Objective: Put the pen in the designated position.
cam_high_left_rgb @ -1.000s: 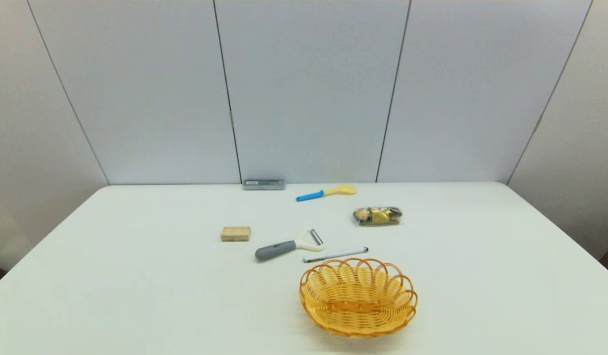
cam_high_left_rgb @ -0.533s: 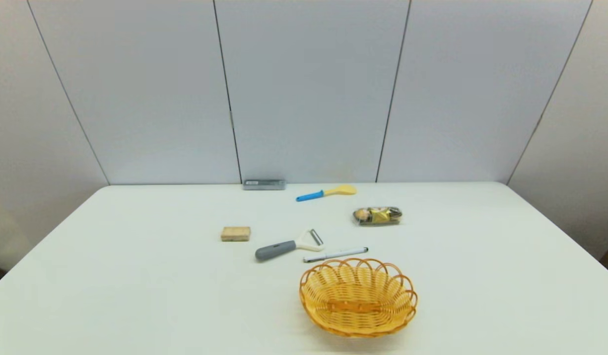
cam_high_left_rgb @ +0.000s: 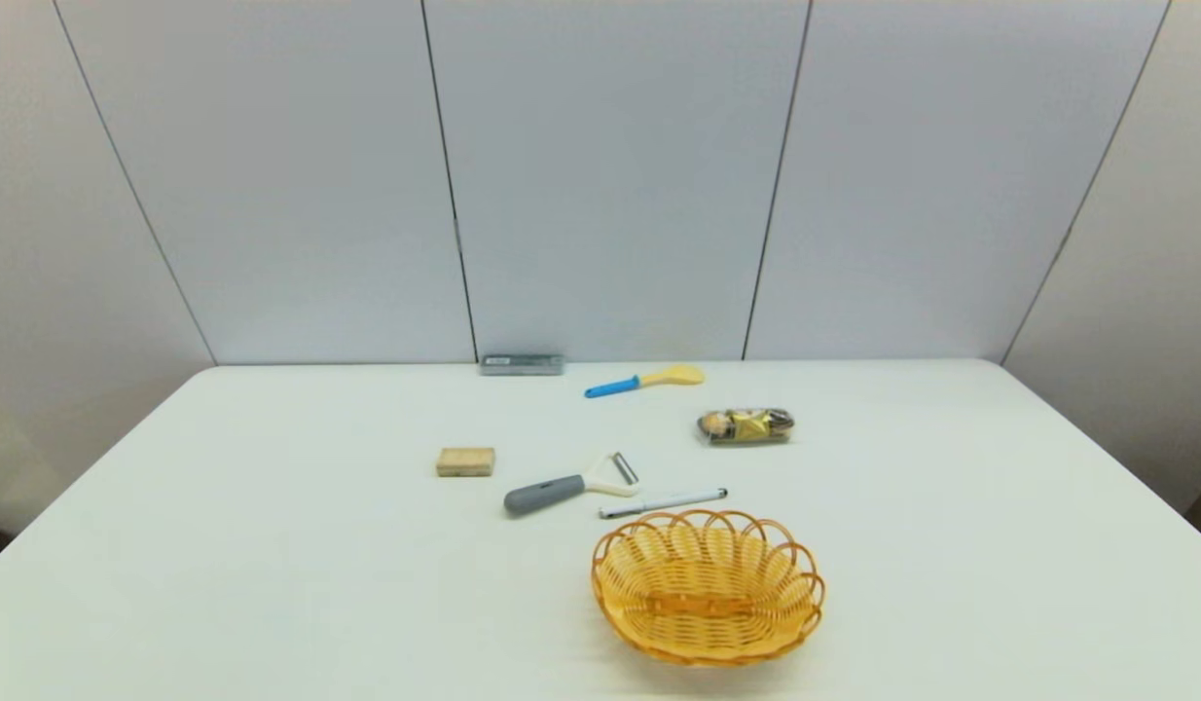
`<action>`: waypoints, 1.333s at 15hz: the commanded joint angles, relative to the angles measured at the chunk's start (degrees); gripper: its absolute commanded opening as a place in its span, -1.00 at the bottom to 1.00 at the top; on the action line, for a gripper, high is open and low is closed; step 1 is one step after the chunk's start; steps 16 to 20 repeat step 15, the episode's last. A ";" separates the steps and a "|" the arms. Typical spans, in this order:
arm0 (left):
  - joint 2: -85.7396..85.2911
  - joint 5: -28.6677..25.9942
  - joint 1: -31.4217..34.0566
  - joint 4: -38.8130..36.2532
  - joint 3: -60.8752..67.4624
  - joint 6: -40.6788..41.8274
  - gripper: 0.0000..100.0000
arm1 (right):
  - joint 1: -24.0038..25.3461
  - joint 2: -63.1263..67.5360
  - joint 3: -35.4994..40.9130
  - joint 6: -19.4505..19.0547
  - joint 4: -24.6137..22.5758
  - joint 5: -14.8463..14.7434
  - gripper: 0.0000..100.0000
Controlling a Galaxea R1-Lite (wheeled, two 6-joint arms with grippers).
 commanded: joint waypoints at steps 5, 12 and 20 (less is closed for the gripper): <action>0.13 0.00 0.00 0.01 0.00 -0.01 1.00 | -0.01 0.07 0.09 -0.18 -0.06 0.06 1.00; 0.13 0.00 0.00 0.01 0.00 -0.01 1.00 | 0.08 0.07 0.00 0.09 -0.06 -0.11 1.00; 0.13 0.00 0.00 0.01 0.00 -0.01 1.00 | -0.01 0.07 0.09 0.18 0.03 -0.02 1.00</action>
